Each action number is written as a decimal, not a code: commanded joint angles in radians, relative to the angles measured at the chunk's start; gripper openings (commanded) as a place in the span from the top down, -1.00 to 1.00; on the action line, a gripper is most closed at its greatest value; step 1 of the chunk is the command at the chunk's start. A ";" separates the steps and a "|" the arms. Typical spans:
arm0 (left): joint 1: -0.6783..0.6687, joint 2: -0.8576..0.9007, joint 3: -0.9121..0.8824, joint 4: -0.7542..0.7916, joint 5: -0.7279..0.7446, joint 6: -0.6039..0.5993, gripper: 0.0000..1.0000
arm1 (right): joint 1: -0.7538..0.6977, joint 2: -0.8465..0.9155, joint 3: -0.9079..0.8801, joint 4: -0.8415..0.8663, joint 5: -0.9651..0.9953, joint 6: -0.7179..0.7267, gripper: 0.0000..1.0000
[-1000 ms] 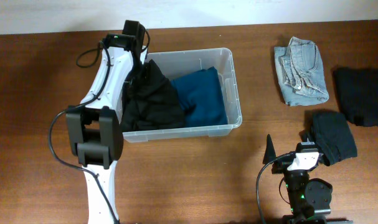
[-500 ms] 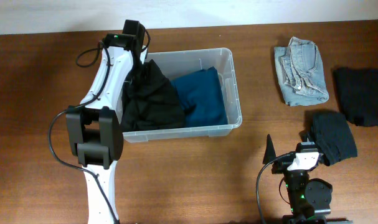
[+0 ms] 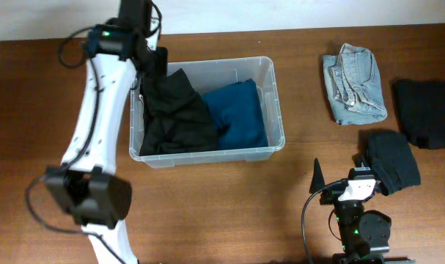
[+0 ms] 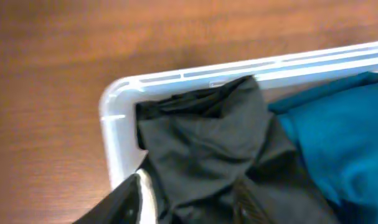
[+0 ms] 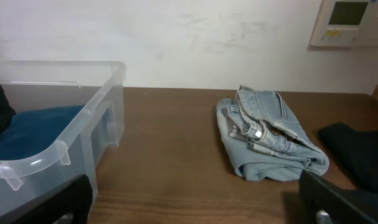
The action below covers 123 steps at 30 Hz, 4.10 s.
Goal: Pack container
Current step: 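Release the black garment and raise the left arm out to the left, then move the right gripper over the folded light-blue jeans on the right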
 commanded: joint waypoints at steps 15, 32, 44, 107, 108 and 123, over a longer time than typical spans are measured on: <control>0.070 -0.193 0.013 -0.193 -0.084 -0.146 -0.99 | 0.006 -0.008 -0.005 -0.006 -0.002 0.001 -0.97; 0.246 -0.201 0.013 -0.264 -0.072 -0.150 -0.99 | 0.006 -0.008 -0.005 -0.006 -0.002 0.001 -0.97; 0.246 -0.200 0.013 -0.263 -0.072 -0.150 -0.99 | 0.006 -0.008 -0.005 0.004 -0.097 0.109 -0.97; 0.246 -0.201 0.013 -0.239 -0.074 -0.149 -0.99 | -0.559 1.684 1.758 -1.225 -0.194 0.121 -0.97; 0.246 -0.201 0.013 -0.224 -0.097 -0.147 -0.99 | -0.565 1.692 1.758 -1.217 -0.194 0.121 -0.97; 0.527 -0.200 0.013 -0.256 -0.039 -0.228 -0.99 | -0.572 1.696 1.758 -1.160 -0.235 0.116 -0.97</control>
